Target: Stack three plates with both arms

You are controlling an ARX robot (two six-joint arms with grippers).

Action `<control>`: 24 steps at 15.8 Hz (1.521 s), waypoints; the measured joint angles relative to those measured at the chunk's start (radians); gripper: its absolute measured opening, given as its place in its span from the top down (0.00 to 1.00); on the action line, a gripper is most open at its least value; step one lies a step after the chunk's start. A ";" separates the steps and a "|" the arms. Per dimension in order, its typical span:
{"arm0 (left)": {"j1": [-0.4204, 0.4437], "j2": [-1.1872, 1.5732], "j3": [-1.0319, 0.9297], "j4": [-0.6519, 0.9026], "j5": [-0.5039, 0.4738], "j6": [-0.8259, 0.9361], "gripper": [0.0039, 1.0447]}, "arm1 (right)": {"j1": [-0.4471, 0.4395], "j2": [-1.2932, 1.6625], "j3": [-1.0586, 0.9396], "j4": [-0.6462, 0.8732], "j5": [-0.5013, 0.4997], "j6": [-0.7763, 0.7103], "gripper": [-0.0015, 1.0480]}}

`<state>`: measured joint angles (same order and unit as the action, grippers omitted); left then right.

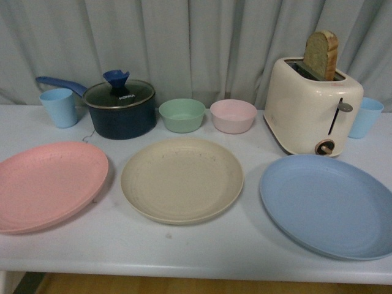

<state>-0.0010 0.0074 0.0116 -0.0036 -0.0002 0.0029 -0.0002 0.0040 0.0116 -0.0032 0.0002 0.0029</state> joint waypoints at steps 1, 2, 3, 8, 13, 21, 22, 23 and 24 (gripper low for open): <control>0.000 0.000 0.000 0.000 0.000 0.000 0.06 | 0.000 0.000 0.000 0.000 0.000 0.000 0.06; 0.000 0.000 0.000 0.000 0.000 0.000 0.06 | 0.000 0.000 0.000 0.000 0.000 0.000 0.06; 0.000 0.000 0.000 0.000 0.000 0.000 0.06 | 0.000 0.000 0.000 0.000 0.000 0.000 0.06; 0.000 0.000 0.000 0.000 0.000 0.000 0.06 | 0.000 0.000 0.000 0.000 0.000 0.000 0.06; 0.000 0.000 0.000 0.000 0.000 0.000 0.06 | 0.000 0.000 0.000 0.000 0.000 0.000 0.06; 0.000 0.000 0.000 0.000 0.000 0.000 0.06 | 0.000 0.000 0.000 0.000 0.000 0.000 0.06; 0.000 0.000 0.000 0.000 0.000 0.000 0.06 | 0.000 0.000 0.000 0.000 0.000 0.000 0.06; 0.000 0.000 0.000 0.000 0.000 0.000 0.06 | 0.000 0.000 0.000 0.000 0.000 0.000 0.06; 0.000 0.000 0.000 0.000 0.000 0.000 0.06 | 0.000 0.000 0.000 0.000 0.000 0.000 0.06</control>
<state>-0.0010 0.0074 0.0116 -0.0036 -0.0002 0.0029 -0.0002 0.0040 0.0116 -0.0032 0.0006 0.0029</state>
